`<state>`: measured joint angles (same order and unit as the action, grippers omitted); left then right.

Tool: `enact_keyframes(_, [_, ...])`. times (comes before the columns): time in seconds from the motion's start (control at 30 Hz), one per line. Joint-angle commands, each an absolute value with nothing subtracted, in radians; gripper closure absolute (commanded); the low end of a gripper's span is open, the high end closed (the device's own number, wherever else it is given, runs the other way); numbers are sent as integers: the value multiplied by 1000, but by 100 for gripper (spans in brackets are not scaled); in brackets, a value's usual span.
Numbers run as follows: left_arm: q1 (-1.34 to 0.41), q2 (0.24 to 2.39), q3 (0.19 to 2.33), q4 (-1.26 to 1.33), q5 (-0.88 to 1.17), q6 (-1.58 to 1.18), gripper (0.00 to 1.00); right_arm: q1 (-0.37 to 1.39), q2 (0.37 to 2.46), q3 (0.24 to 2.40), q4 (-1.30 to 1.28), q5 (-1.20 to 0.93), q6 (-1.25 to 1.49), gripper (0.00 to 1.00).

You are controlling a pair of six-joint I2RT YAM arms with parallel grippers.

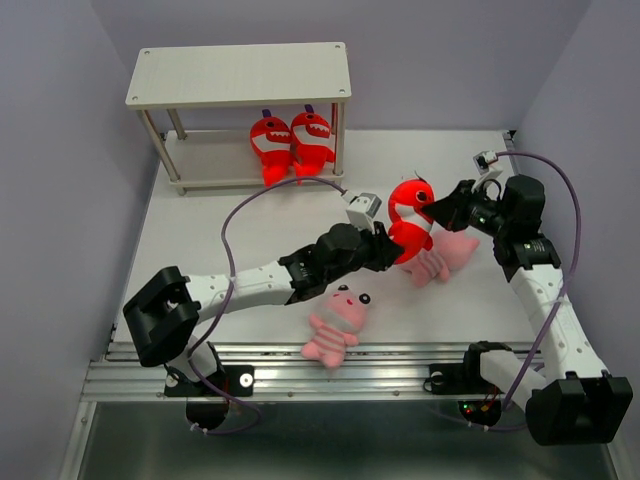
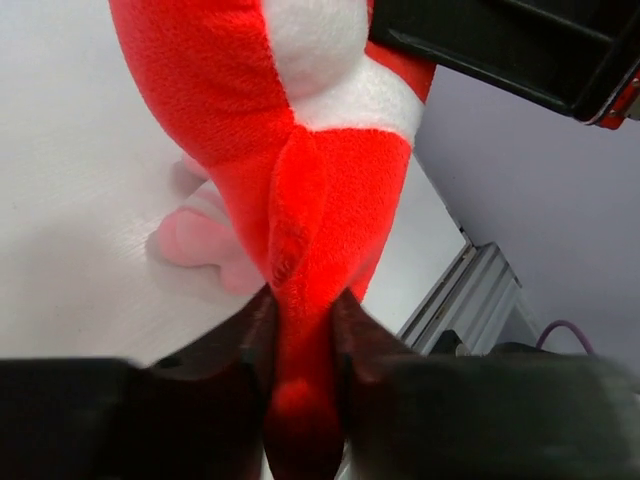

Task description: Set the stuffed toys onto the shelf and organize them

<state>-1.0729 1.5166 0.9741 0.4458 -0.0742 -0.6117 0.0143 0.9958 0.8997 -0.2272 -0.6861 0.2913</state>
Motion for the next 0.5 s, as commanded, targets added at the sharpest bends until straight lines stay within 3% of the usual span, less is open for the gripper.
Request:
enact_keyframes(0.0, [-1074,1474,1016,462,-144,-601,85,17,962,894,-193,-713,310,99])
enact_keyframes(0.03, [-1074,1470,1012,462,-147,-597,100,17,963,893,-193,-707,307,99])
enact_keyframes(0.1, [-1074,1448,997,462,-150,-577,100,17,963,890,-195,-698,299,98])
enact_keyframes(0.13, [-1074,1442,988,462,-150,-568,100,17,962,890,-193,-692,293,89])
enact_keyframes(0.2, [-1072,1408,959,460,-147,-529,100,17,959,891,-195,-690,273,81])
enact_keyframes(0.3, [-1052,1352,902,459,-124,-486,100,17,945,894,-195,-712,221,49])
enact_keyframes(0.33, [-1028,1335,885,456,-106,-482,100,17,943,896,-195,-709,212,18])
enact_keyframes(0.37, [-1013,1315,852,440,-101,-479,100,17,940,897,-196,-703,197,1])
enact_keyframes(0.47, [-957,1227,790,393,-75,-459,100,17,931,907,-199,-666,158,0])
